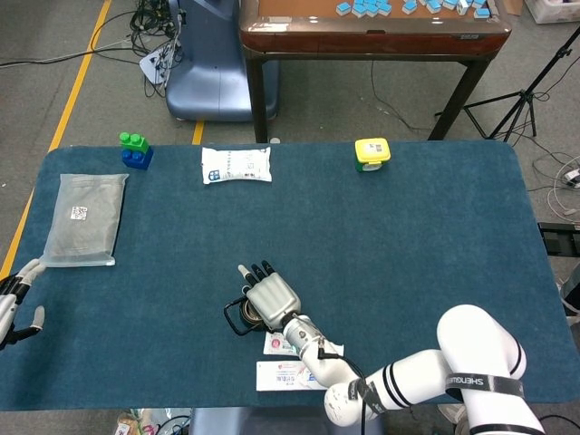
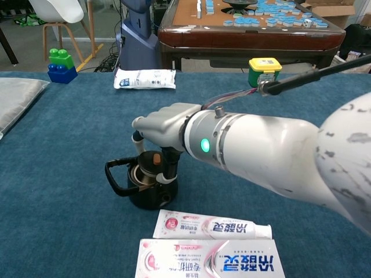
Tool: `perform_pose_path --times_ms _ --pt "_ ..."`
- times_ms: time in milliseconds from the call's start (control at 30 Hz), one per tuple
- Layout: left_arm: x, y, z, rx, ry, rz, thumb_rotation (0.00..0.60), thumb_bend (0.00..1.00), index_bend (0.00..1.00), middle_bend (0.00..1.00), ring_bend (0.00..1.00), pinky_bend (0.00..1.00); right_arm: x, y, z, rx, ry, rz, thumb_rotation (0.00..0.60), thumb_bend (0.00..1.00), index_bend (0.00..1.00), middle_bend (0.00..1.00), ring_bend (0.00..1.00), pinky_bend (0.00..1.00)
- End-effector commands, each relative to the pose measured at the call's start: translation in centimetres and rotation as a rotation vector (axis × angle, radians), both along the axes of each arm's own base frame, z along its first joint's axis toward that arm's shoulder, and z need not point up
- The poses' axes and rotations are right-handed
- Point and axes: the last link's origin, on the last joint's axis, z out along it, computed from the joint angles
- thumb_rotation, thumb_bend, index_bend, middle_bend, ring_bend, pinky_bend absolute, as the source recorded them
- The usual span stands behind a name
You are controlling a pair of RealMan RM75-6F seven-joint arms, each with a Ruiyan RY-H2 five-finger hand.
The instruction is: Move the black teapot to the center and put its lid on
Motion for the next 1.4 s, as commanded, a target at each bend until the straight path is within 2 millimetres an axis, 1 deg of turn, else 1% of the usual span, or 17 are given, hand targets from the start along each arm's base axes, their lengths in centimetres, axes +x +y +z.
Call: perform_pose_path --times_ms 33,133,300,433,533,733,800,867,967,1000,1100,1200,1267,1400 --pt "-0.1 0.0 -0.1 -0.002 0.0 0.001 0.6 0.56 0.0 0.0 0.0 0.0 -0.1 0.0 0.0 -0.001 0.004 0.0 0.6 0.34 0.36 0.0 0.0 0.0" --pt "-0.1 -0.1 -0.1 -0.002 -0.002 0.001 0.6 0.56 0.0 0.0 0.0 0.0 -0.1 0.0 0.1 -0.002 0.005 0.001 0.6 0.34 0.34 0.0 0.0 0.0" --pt "0.0 -0.1 0.0 -0.001 0.0 -0.005 0.6 0.56 0.0 0.0 0.0 0.0 0.1 0.1 0.3 -0.002 -0.008 0.002 0.6 0.32 0.19 0.0 0.0 0.0" --pt "0.1 -0.1 0.0 -0.002 0.002 -0.005 0.6 0.56 0.0 0.0 0.0 0.0 0.1 0.2 0.5 -0.004 -0.01 0.005 0.6 0.3 0.11 0.0 0.0 0.0" --pt "0.1 -0.1 -0.1 -0.002 0.003 -0.005 0.6 0.56 0.0 0.0 0.0 0.0 0.1 0.2 0.7 -0.011 -0.007 0.008 0.6 0.29 0.08 0.0 0.0 0.0" --pt "0.3 -0.1 -0.1 -0.004 0.011 -0.007 0.6 0.56 0.0 0.0 0.0 0.0 0.1 0.3 1.3 -0.02 -0.018 0.012 0.6 0.29 0.08 0.0 0.0 0.0" --pt "0.3 0.0 -0.1 -0.006 0.015 -0.007 0.6 0.56 0.0 0.0 0.0 0.0 0.1 0.3 1.7 -0.025 -0.035 0.017 0.6 0.29 0.08 0.0 0.0 0.0" --pt "0.5 0.1 -0.3 -0.01 0.018 -0.009 0.6 0.56 0.0 0.0 0.0 0.0 -0.1 0.3 2.4 -0.038 -0.063 0.02 0.6 0.29 0.11 0.0 0.0 0.0" --pt "0.9 0.2 -0.4 -0.016 0.026 -0.017 0.6 0.56 0.0 0.0 0.0 0.0 -1.0 0.5 3.9 -0.053 -0.09 0.012 0.6 0.3 0.2 0.0 0.0 0.0" --pt "1.1 0.3 -0.4 -0.019 0.031 -0.022 0.6 0.56 0.0 0.0 0.0 0.0 -1.4 0.7 4.8 -0.065 -0.096 0.016 0.6 0.31 0.22 0.0 0.0 0.0" --pt "1.8 0.6 -0.3 -0.023 0.045 -0.036 0.6 0.56 0.0 0.0 0.0 0.0 -2.7 1.3 7.1 -0.105 -0.103 0.021 0.6 0.32 0.23 0.0 0.0 0.0" --pt "3.1 0.8 0.0 -0.02 0.061 -0.06 0.6 0.56 0.0 0.0 0.0 0.0 -5.1 2.4 10.5 -0.179 -0.107 0.01 0.6 0.33 0.23 0.0 0.0 0.0" --pt "3.9 0.9 0.2 -0.019 0.068 -0.075 0.6 0.56 0.0 0.0 0.0 0.0 -6.7 3.1 12.3 -0.222 -0.105 -0.006 0.6 0.33 0.23 0.0 0.0 0.0" --pt "6.1 0.8 0.7 -0.006 0.073 -0.111 0.6 0.56 0.0 0.0 0.0 0.0 -10.6 4.8 16.4 -0.305 -0.105 -0.068 0.6 0.33 0.23 0.0 0.0 0.0"
